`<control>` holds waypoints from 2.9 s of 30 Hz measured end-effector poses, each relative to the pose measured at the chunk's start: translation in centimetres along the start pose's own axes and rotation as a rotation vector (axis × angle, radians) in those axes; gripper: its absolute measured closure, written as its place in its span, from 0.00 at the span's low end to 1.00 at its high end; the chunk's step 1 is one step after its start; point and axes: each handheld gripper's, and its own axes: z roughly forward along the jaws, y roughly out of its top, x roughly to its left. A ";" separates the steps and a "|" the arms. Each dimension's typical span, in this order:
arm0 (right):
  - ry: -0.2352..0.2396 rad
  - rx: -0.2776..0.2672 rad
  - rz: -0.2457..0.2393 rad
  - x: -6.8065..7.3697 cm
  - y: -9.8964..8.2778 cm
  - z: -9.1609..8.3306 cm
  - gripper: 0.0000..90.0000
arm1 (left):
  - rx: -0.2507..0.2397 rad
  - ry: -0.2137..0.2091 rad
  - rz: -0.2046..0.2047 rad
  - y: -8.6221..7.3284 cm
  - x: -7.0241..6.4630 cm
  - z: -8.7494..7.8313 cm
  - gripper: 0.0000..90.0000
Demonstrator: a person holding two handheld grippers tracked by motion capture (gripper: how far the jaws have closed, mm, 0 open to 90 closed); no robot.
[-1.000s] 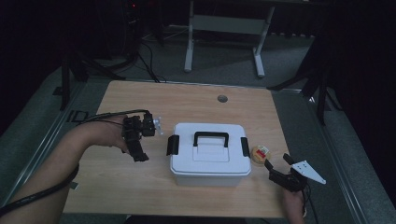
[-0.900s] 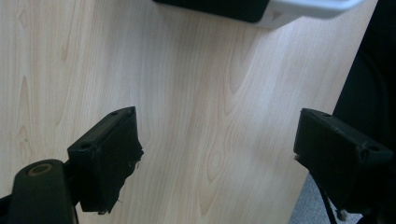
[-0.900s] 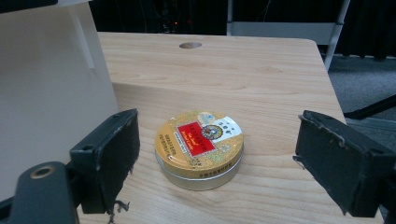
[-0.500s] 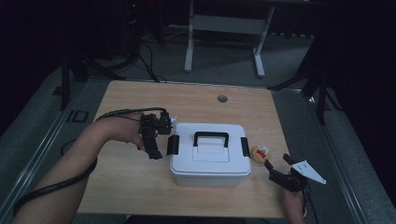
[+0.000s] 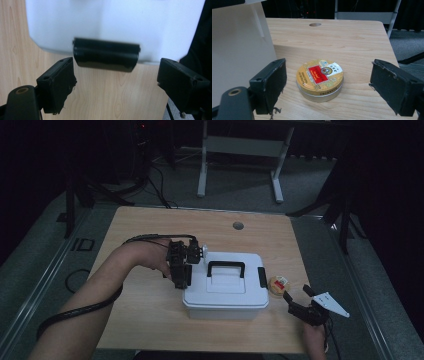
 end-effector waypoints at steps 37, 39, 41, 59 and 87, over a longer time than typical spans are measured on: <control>0.018 -0.003 0.007 -0.1 0.0 -0.1 0.15 | -0.003 -0.014 0.065 6.0 1.7 1.1 0.28; 0.019 -0.002 0.007 -0.1 0.0 -0.1 0.15 | -0.009 -0.025 0.049 6.1 2.0 1.0 0.34; 0.020 -0.003 0.008 -0.1 0.0 -0.1 0.15 | -0.011 -0.026 0.054 6.1 2.1 1.0 0.40; 0.020 -0.002 0.007 -0.1 0.0 -0.1 0.15 | 0.026 -0.060 0.045 7.4 2.2 1.5 0.78; 0.019 -0.001 0.007 -0.1 0.0 -0.1 0.15 | 0.020 -0.072 0.047 7.7 1.9 0.6 0.92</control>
